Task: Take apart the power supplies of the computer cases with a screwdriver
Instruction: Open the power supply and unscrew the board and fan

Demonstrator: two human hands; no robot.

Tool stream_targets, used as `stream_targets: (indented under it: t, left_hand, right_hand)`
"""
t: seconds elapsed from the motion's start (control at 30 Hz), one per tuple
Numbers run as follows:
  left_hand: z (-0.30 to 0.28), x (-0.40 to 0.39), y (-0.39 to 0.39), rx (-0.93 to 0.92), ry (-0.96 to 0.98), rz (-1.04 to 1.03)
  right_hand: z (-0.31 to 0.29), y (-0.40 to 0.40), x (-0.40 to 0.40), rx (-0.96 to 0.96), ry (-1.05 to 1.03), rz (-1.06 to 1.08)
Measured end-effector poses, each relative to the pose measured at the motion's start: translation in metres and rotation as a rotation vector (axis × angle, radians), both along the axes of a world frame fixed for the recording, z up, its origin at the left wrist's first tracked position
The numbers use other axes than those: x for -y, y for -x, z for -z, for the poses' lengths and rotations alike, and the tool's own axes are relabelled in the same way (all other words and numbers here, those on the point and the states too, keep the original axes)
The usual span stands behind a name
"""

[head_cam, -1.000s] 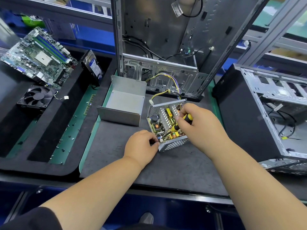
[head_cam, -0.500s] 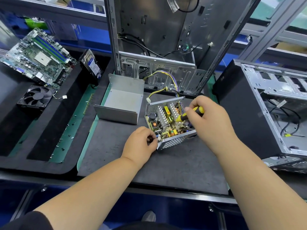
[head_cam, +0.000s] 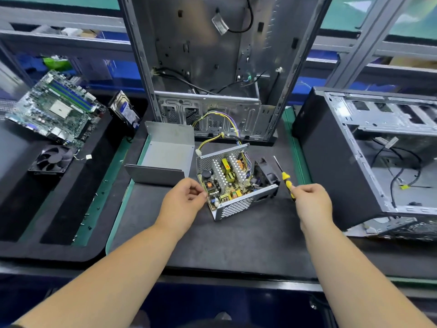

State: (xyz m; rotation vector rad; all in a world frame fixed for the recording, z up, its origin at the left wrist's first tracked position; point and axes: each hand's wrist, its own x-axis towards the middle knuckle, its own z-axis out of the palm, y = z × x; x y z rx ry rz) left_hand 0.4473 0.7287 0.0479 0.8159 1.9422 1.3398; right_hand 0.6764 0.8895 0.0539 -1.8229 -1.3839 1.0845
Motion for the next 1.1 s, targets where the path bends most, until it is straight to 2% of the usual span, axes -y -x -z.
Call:
stream_targets:
  t: [0.2,0.37,0.5,0.6,0.7,0.8,0.93,1.0,1.1]
  left_hand:
    - [-0.006,-0.002,-0.003,-0.031,-0.068,0.019]
    - [-0.014,0.005,0.011,-0.160,-0.139,-0.003]
    - [-0.025,0.025,0.041,-0.247,-0.219,-0.115]
    - [-0.034,0.043,0.074,-0.379,-0.254,-0.181]
    - [-0.029,0.066,0.114,-0.415,-0.175,-0.293]
    - [-0.014,0.093,0.154,-0.413,-0.012,-0.345]
    - [0.006,0.117,0.194,-0.389,0.175,-0.206]
    - [0.011,0.125,0.210,-0.338,0.220,-0.066]
    - [0.009,0.137,0.230,-0.366,0.241,0.105]
  right_hand:
    - [0.015,-0.001,-0.003,0.405,0.027,-0.224]
    - [-0.009,-0.002,-0.020,0.594,0.070,-0.321]
    - [-0.056,0.027,-0.024,0.507,-0.096,-0.269]
    - [-0.083,0.066,-0.005,0.393,-0.254,-0.324]
    - [-0.097,0.111,0.030,0.258,-0.337,-0.394]
    - [-0.095,0.159,0.070,0.194,-0.373,-0.489]
    - [-0.083,0.224,0.118,0.159,-0.336,-0.579]
    - [-0.078,0.254,0.140,0.160,-0.325,-0.615]
    - [-0.077,0.293,0.171,0.154,-0.332,-0.650]
